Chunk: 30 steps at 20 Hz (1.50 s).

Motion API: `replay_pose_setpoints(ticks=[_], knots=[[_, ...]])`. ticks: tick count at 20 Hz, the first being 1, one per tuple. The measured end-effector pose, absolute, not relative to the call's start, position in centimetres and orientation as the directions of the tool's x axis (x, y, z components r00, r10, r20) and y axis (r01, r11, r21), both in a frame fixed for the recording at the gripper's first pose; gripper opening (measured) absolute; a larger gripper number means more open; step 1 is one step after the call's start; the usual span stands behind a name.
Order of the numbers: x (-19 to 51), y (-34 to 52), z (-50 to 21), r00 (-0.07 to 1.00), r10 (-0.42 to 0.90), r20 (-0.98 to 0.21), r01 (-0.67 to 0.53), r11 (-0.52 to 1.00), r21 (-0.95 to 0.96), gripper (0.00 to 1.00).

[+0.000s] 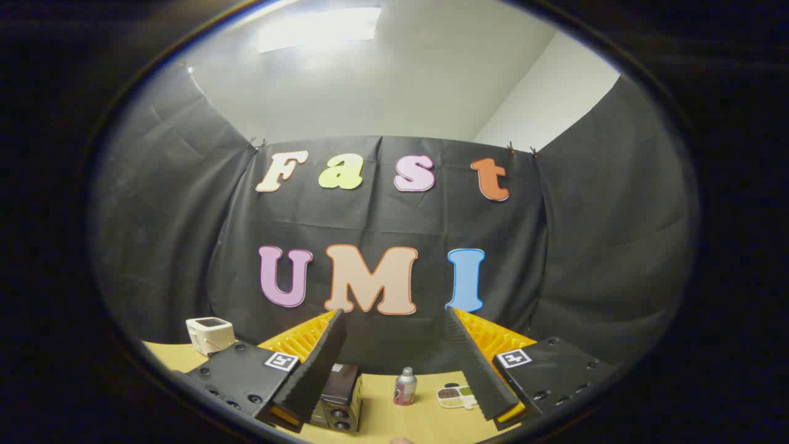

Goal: Open the toaster oven, put the food inside, and close the toaster oven door.

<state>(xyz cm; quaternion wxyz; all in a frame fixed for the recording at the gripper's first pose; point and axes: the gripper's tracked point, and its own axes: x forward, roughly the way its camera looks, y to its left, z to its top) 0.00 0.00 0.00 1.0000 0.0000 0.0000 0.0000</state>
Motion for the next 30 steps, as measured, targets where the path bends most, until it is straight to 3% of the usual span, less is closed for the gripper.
replay_pose_setpoints(ticks=[18,30], knots=[[0.3,5.0,-1.1,0.999,0.043,0.001,-0.043,0.998,0.041,1.0],[3.1,17.1,-13.4,0.983,0.126,-0.133,-0.114,0.989,0.099,1.0]])
